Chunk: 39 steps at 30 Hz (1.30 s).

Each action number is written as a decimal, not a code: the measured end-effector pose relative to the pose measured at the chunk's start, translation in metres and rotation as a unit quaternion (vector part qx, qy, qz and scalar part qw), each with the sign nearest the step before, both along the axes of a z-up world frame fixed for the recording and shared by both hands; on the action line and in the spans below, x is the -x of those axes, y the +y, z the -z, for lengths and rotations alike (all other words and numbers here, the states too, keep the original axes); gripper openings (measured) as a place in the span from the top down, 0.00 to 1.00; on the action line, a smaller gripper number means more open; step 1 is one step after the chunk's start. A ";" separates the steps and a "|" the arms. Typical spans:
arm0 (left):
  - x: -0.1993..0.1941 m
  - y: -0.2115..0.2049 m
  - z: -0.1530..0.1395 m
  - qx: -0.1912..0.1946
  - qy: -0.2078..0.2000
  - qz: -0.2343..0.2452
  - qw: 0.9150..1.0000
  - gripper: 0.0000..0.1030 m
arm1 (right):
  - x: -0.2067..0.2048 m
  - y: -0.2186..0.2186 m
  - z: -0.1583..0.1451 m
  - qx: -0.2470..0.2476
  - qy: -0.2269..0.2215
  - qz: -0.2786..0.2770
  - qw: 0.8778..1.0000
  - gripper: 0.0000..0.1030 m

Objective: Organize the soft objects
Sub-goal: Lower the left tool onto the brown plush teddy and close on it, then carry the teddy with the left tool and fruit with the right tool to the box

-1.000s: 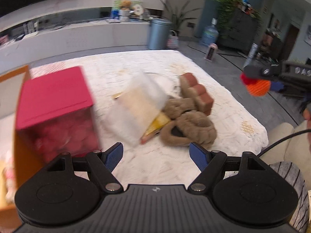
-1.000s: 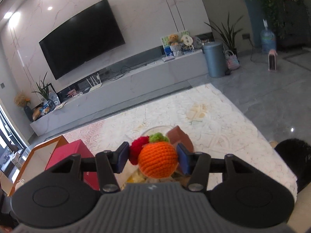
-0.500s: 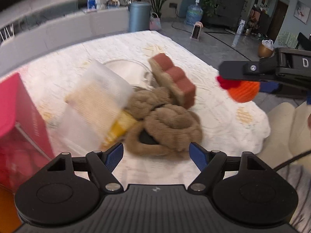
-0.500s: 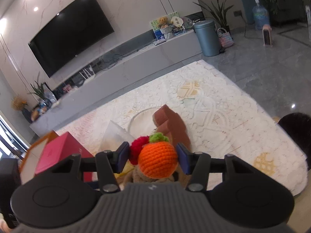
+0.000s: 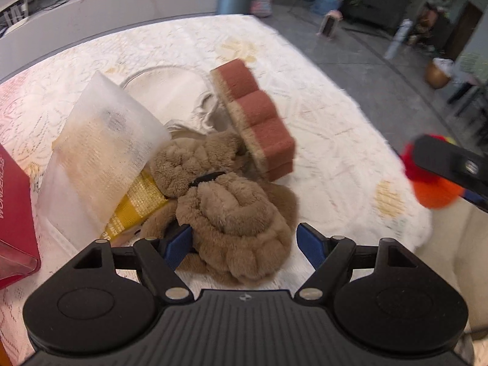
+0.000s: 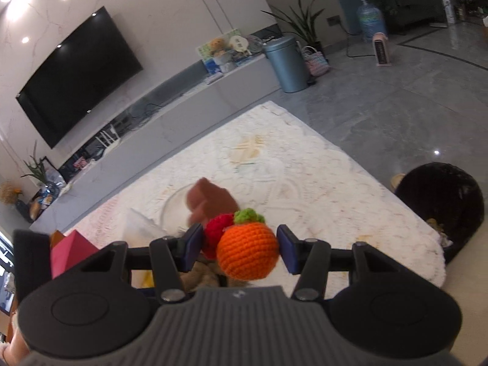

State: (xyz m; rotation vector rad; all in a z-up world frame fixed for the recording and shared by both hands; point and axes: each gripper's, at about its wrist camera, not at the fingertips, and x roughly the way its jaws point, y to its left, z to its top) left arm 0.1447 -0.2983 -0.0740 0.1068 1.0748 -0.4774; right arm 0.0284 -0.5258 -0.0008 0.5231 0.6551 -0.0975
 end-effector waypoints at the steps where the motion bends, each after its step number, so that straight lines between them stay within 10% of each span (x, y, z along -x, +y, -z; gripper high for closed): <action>1: -0.002 -0.002 0.003 -0.006 0.001 -0.008 1.000 0.12 | -0.001 -0.001 0.001 0.004 0.004 0.001 1.000 0.49; 7: -0.010 -0.006 0.021 -0.033 -0.004 -0.018 0.999 0.11 | -0.006 0.003 0.004 0.004 0.005 -0.012 1.000 0.49; 17: 0.013 0.000 0.001 -0.072 -0.045 0.048 0.995 0.46 | -0.008 0.012 0.004 0.001 -0.002 -0.037 0.999 0.49; 39: 0.064 0.124 -0.108 0.099 -0.172 0.015 0.980 0.46 | -0.019 0.084 -0.022 0.029 -0.030 -0.152 0.988 0.49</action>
